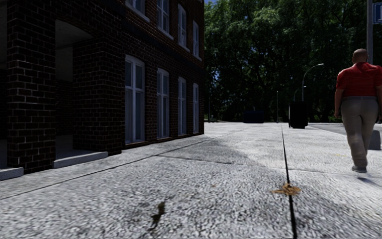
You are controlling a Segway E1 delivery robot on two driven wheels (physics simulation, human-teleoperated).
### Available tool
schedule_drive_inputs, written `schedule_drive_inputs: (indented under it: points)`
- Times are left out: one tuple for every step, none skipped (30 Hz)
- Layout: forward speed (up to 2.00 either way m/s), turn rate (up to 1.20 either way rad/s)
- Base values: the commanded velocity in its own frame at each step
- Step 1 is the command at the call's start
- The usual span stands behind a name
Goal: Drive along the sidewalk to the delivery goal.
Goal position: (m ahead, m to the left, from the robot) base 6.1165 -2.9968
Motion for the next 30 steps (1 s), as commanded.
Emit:
schedule_drive_inputs:
  points:
    - [0.85,0.0]
    - [0.85,0.0]
    - [0.85,0.0]
    - [0.85,0.0]
    - [0.85,0.0]
    - [0.85,0.0]
    - [0.85,0.0]
    - [0.85,0.0]
    - [0.85,0.0]
    - [0.85,0.0]
    - [0.85,0.0]
    - [0.83,-0.1]
    - [0.83,-0.24]
    - [0.83,-0.28]
    - [0.83,-0.31]
    - [0.83,-0.32]
    - [0.83,-0.32]
    - [0.83,-0.32]
    - [0.83,-0.32]
    - [0.83,-0.32]
    - [0.82,-0.32]
    - [0.82,-0.32]
    - [0.82,-0.32]
    - [0.82,-0.32]
    - [0.82,-0.32]
    - [0.82,-0.32]
    - [0.82,-0.32]
    - [0.82,-0.32]
    - [0.82,-0.32]
    - [0.82,-0.32]
